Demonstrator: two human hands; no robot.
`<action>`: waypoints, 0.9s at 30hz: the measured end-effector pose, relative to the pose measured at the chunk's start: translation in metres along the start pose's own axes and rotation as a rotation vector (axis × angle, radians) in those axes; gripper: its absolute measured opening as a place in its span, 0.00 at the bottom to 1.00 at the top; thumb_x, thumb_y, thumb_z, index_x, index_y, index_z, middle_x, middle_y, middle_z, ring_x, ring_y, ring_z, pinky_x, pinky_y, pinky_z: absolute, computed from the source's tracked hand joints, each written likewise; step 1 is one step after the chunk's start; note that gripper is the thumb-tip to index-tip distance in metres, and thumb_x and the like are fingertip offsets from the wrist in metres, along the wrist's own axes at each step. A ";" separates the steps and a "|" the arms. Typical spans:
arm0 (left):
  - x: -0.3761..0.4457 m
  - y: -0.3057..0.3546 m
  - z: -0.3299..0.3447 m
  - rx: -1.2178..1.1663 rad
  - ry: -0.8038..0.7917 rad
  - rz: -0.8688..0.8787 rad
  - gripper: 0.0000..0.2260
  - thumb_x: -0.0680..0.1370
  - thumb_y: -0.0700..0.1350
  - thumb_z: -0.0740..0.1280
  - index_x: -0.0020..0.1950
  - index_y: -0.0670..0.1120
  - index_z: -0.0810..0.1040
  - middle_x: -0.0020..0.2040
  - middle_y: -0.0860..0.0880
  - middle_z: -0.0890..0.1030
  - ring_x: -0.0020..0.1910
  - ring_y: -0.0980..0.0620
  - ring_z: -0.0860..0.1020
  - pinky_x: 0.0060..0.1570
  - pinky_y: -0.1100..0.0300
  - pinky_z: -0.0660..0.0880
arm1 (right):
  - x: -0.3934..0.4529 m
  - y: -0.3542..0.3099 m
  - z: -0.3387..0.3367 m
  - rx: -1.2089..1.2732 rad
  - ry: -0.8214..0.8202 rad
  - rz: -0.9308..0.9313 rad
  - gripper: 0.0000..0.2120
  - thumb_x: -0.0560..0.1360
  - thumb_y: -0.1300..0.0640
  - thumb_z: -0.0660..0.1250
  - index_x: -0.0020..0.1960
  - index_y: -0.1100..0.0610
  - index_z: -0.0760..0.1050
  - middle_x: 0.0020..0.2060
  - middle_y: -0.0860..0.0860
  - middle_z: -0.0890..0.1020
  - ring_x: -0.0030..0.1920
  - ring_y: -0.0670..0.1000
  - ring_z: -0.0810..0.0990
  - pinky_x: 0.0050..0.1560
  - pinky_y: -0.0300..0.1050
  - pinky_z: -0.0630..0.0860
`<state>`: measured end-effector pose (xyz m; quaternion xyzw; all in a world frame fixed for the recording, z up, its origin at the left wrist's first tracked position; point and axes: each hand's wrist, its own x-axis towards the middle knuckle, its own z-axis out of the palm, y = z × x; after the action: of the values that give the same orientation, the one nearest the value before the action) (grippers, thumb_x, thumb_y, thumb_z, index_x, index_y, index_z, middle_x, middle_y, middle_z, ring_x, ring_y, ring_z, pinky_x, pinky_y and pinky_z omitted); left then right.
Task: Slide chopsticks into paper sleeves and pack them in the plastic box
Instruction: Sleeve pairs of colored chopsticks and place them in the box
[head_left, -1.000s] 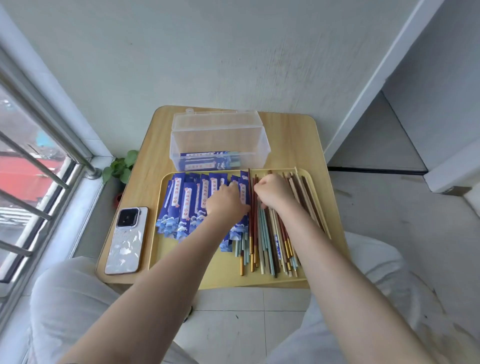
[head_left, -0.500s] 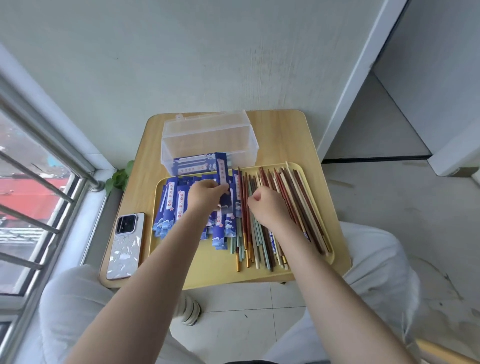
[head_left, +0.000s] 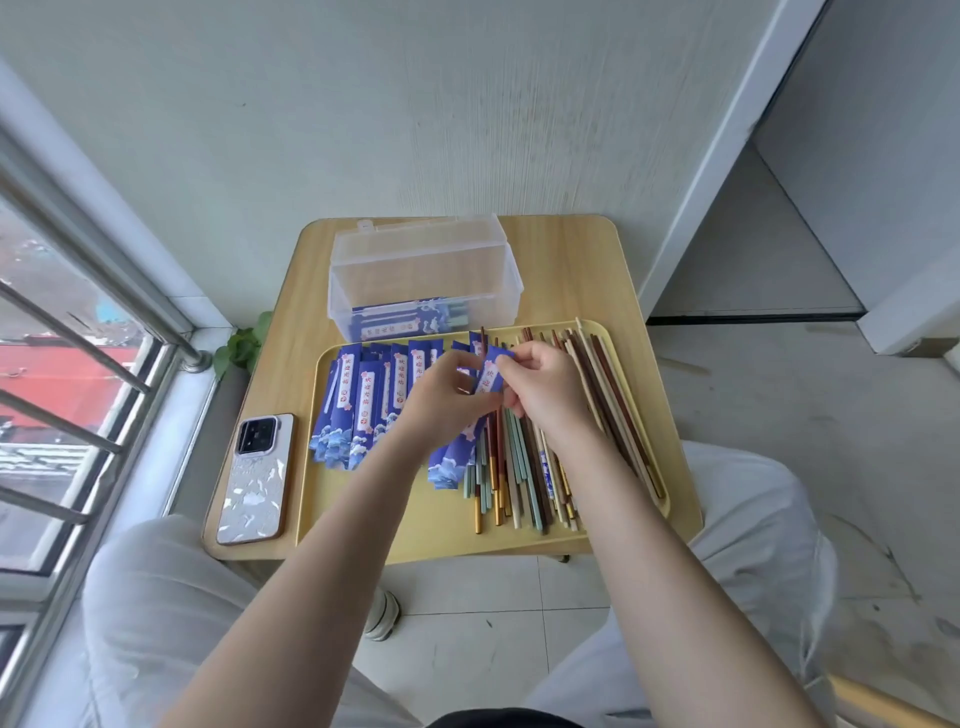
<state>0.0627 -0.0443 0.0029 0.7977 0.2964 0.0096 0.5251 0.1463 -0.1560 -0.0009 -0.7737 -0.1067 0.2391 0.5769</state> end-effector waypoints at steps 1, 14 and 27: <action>0.000 0.001 0.002 0.032 0.055 0.059 0.18 0.74 0.46 0.75 0.60 0.51 0.74 0.45 0.52 0.79 0.38 0.56 0.77 0.37 0.63 0.73 | 0.000 0.001 0.001 0.015 0.025 0.011 0.03 0.78 0.61 0.66 0.50 0.61 0.78 0.30 0.53 0.79 0.23 0.44 0.74 0.25 0.39 0.71; -0.003 -0.017 -0.002 -0.905 0.028 -0.354 0.11 0.83 0.35 0.59 0.65 0.34 0.68 0.48 0.34 0.82 0.42 0.42 0.83 0.35 0.55 0.82 | -0.002 0.019 -0.005 -0.948 -0.138 0.126 0.05 0.80 0.60 0.64 0.48 0.61 0.74 0.38 0.53 0.79 0.39 0.54 0.83 0.38 0.46 0.79; 0.002 -0.040 -0.011 -1.012 0.138 -0.412 0.04 0.77 0.37 0.69 0.46 0.43 0.75 0.40 0.46 0.74 0.35 0.53 0.71 0.33 0.63 0.72 | -0.005 0.017 0.013 -1.087 -0.208 0.266 0.04 0.78 0.67 0.64 0.46 0.61 0.73 0.40 0.54 0.76 0.39 0.54 0.76 0.36 0.44 0.73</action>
<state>0.0428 -0.0232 -0.0262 0.3684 0.4387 0.1003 0.8135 0.1334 -0.1524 -0.0189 -0.9386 -0.1721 0.2952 0.0470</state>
